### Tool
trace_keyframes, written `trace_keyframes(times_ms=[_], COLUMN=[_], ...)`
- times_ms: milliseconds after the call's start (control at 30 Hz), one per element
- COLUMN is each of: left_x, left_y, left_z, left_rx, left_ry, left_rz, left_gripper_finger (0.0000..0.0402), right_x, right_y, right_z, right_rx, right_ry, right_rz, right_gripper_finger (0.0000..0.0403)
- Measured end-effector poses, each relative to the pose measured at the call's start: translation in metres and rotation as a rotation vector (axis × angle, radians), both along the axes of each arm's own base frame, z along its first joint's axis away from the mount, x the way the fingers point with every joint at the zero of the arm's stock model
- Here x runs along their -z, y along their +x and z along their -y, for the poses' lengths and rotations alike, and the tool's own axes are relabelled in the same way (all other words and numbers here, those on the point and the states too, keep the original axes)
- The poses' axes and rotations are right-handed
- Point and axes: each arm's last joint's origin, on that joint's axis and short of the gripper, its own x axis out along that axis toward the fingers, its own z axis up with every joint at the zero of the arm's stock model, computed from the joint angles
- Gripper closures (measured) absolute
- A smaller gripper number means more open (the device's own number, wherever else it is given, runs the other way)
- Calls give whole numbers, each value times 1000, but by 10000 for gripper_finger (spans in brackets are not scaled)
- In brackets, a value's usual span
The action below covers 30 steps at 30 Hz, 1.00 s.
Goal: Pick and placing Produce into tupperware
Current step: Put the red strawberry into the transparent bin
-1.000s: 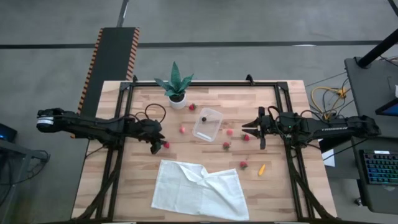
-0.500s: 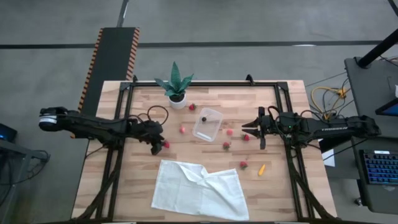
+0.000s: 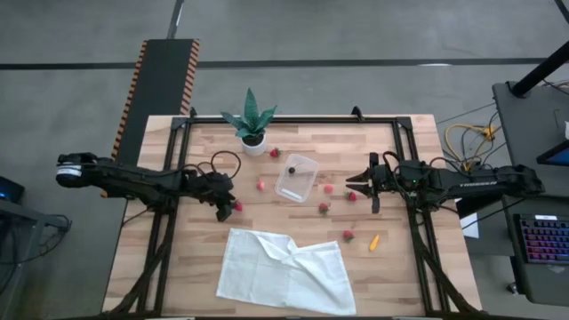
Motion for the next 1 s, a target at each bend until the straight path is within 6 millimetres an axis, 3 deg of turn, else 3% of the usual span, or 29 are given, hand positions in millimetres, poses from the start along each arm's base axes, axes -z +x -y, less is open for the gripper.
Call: trace_keyframes(times_ms=[533, 1000], left_x=[-16, -11], left_y=[5, 3], left_z=[0, 0], left_rx=[114, 95], left_ry=[113, 84], left_rz=[66, 5], left_gripper_finger=[252, 252], right_x=[0, 2], right_y=[0, -1], right_z=[0, 0], right_rx=[0, -3], right_ry=[0, 2], right_rz=[0, -27], right_gripper_finger=[330, 334])
